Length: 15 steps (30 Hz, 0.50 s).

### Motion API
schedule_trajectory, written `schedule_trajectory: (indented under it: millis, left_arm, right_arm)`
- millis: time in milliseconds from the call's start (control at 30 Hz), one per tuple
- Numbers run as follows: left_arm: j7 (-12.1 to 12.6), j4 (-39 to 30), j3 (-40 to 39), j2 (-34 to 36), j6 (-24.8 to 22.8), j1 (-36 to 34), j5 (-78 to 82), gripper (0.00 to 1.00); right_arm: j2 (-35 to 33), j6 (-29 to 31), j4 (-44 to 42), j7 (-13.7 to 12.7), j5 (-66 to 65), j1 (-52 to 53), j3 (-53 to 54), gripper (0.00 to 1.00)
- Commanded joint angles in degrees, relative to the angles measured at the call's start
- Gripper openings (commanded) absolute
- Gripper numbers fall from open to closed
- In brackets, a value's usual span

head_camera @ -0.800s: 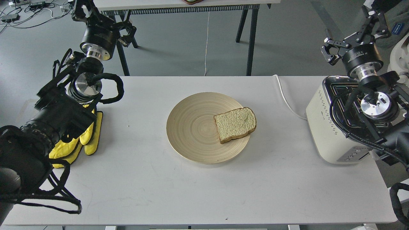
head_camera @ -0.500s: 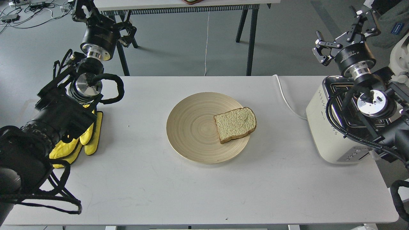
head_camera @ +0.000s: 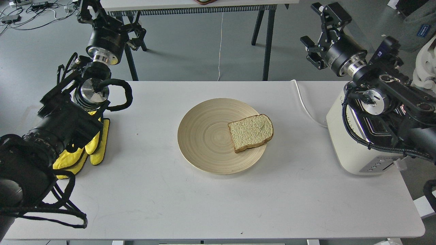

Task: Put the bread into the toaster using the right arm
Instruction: 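Swing the right gripper down toward the bread slice on the plate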

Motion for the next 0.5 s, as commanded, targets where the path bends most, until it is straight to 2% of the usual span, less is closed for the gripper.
schedule_trajectory:
  millis: [0, 67, 267, 467]
  left_arm:
    - [0.0, 0.0, 0.0, 0.0, 0.0, 0.0, 0.0, 1.00]
    - [0.0, 0.0, 0.0, 0.0, 0.0, 0.0, 0.0, 1.00]
    - [0.0, 0.0, 0.0, -0.1, 0.0, 0.1, 0.0, 1.00]
    - [0.0, 0.0, 0.0, -0.2, 0.0, 0.1, 0.0, 1.00]
  right_arm:
    - [-0.3, -4.0, 2.8, 1.3, -9.2, 0.1, -4.5, 0.97]
    - [-0.3, -6.3, 3.1, 2.3, -13.4, 0.1, -6.2, 0.96]
    - [0.2, -12.8, 2.5, 2.2, -26.2, 0.0, -17.1, 0.96]
    - [1.2, -17.6, 1.5, 1.9, -28.9, -0.3, -27.3, 0.93]
